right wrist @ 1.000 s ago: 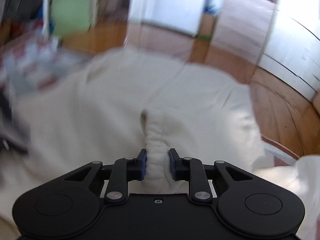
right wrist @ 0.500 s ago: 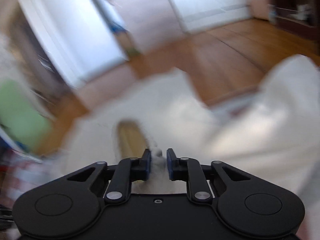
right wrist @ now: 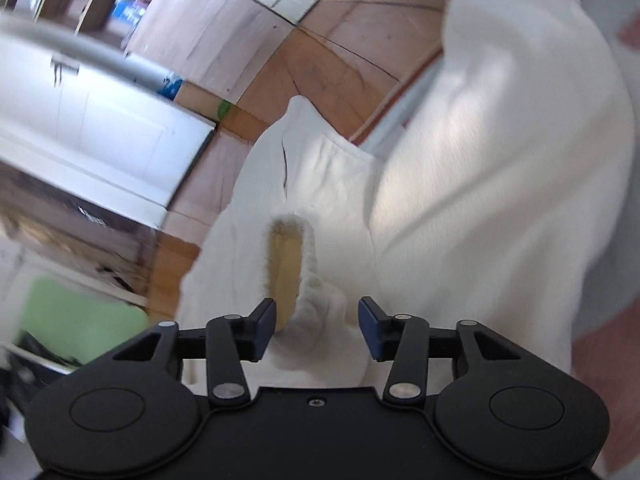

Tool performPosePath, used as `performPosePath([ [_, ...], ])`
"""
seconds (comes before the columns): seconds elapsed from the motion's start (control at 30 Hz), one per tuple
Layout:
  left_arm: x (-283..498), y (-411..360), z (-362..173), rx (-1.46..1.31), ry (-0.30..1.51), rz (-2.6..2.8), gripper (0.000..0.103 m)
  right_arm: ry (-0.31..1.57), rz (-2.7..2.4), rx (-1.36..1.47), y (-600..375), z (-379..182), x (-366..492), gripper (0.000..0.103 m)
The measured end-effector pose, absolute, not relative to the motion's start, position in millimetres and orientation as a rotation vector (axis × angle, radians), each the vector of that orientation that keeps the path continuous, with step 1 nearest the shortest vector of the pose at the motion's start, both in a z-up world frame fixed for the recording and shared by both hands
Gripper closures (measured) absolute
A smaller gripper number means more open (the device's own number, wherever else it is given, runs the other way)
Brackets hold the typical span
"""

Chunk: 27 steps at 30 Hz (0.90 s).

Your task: Fold clothes

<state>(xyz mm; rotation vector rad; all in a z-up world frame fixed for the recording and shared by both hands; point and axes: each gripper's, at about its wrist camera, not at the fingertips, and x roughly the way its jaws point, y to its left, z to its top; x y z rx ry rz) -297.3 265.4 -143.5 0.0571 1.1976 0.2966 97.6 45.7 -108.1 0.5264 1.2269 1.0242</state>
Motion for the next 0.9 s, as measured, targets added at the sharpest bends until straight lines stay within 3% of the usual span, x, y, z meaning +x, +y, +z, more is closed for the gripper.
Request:
performPosePath([
  [0.03, -298, 266, -141, 0.031, 1.184, 0.310, 0.068, 1.241, 1.022, 0.550, 44, -113, 96, 0.046],
  [0.07, -298, 267, -139, 0.007, 1.169, 0.322, 0.090, 1.247, 1.020, 0.549, 46, -117, 95, 0.045],
  [0.13, -299, 264, -134, 0.013, 1.138, 0.354, 0.096, 1.245, 1.021, 0.511, 52, -122, 90, 0.045],
  [0.4, -326, 249, -84, 0.175, 0.945, 0.583, 0.096, 1.125, 1.075, 0.205, 95, -110, 62, 0.044],
  [0.6, -398, 288, -47, 0.029, 0.958, 0.794, 0.096, 1.165, 1.126, 0.150, 115, -117, 33, 0.045],
  [0.63, -408, 295, -55, -0.026, 0.992, 0.808, 0.095, 1.158, 1.161, 0.159, 115, -118, 24, 0.052],
  [0.73, -417, 305, -101, -0.182, 1.134, 0.721, 0.092, 1.175, 1.218, 0.081, 123, -128, 2, 0.091],
  [0.77, -414, 302, -112, -0.176, 1.163, 0.717, 0.091, 1.160, 1.226, 0.032, 125, -129, -5, 0.096],
  [0.83, -406, 297, -120, -0.141, 1.176, 0.739, 0.087, 1.114, 1.235, -0.041, 127, -125, -15, 0.096],
  [0.9, -405, 297, -116, -0.150, 1.166, 0.738, 0.072, 1.085, 1.241, -0.047, 125, -117, -18, 0.091],
])
